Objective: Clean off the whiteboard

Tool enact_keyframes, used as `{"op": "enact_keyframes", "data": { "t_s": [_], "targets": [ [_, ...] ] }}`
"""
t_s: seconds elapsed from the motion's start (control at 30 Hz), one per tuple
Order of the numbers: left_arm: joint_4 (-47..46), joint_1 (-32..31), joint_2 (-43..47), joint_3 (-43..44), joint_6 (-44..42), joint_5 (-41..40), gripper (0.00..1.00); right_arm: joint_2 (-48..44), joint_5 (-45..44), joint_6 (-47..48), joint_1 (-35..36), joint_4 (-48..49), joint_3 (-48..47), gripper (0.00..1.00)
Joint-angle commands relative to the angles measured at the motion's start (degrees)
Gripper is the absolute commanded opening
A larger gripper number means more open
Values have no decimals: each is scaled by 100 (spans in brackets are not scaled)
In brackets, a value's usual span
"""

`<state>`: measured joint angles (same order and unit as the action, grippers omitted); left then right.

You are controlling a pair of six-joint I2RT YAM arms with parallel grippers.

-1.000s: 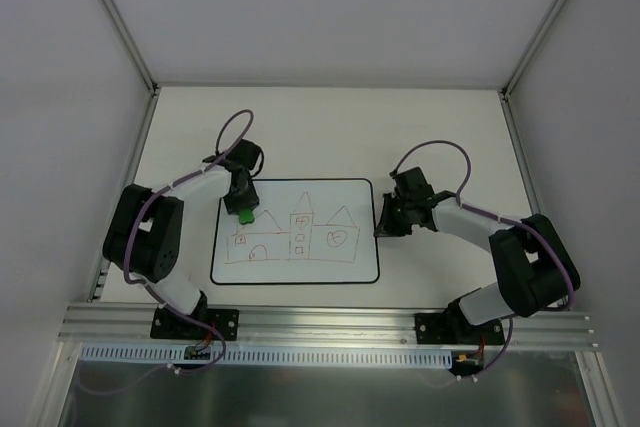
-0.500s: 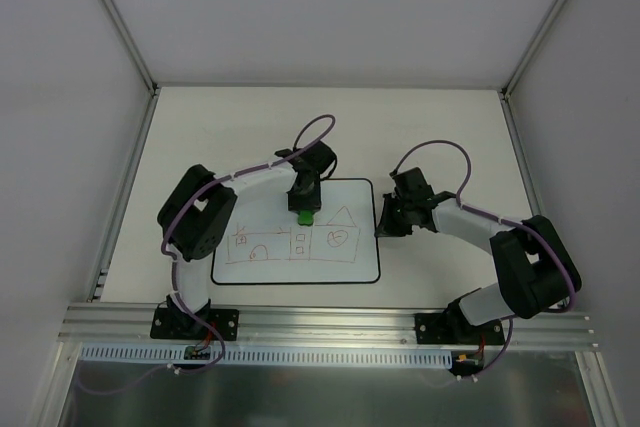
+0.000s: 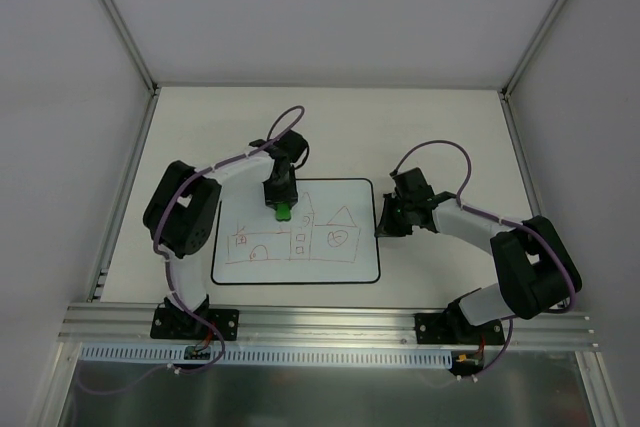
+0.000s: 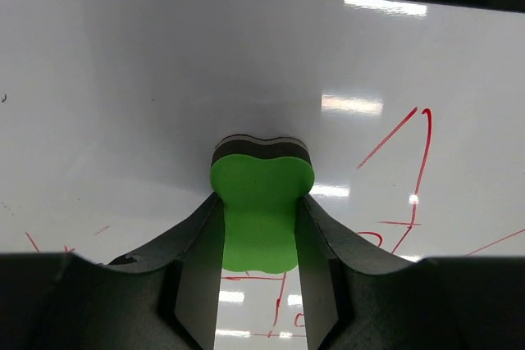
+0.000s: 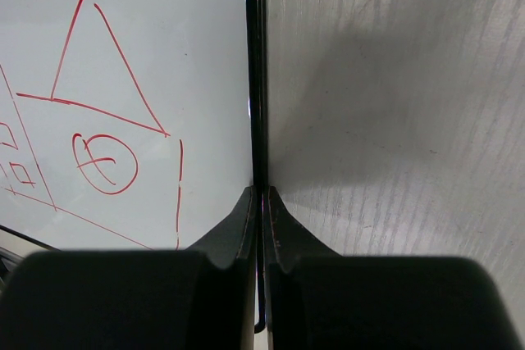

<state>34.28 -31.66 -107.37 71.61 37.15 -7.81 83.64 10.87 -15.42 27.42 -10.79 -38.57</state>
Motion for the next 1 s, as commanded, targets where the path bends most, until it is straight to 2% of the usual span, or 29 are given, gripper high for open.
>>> {"op": "enact_keyframes", "data": {
  "t_s": [0.0,0.3,0.43,0.57,0.8,0.97],
  "targets": [
    [228,-121,-714,544,-497,-142,0,162,-375,109,27,-433,77,0],
    [483,-630,-1795,1881,-858,122,0,171,-419,101,27,-477,25,0],
    [492,-894,-1928,1944,-858,219,0,179,-437,92,27,-503,16,0],
    [500,-1053,-1647,1252,-551,333,0,136,-481,92,27,-530,25,0],
    [500,-1368,-323,-716,64,561,0,92,-525,92,27,-539,51,0],
    [509,-2263,138,-1176,372,764,0,135,-516,92,27,-530,51,0]
  ]
}}
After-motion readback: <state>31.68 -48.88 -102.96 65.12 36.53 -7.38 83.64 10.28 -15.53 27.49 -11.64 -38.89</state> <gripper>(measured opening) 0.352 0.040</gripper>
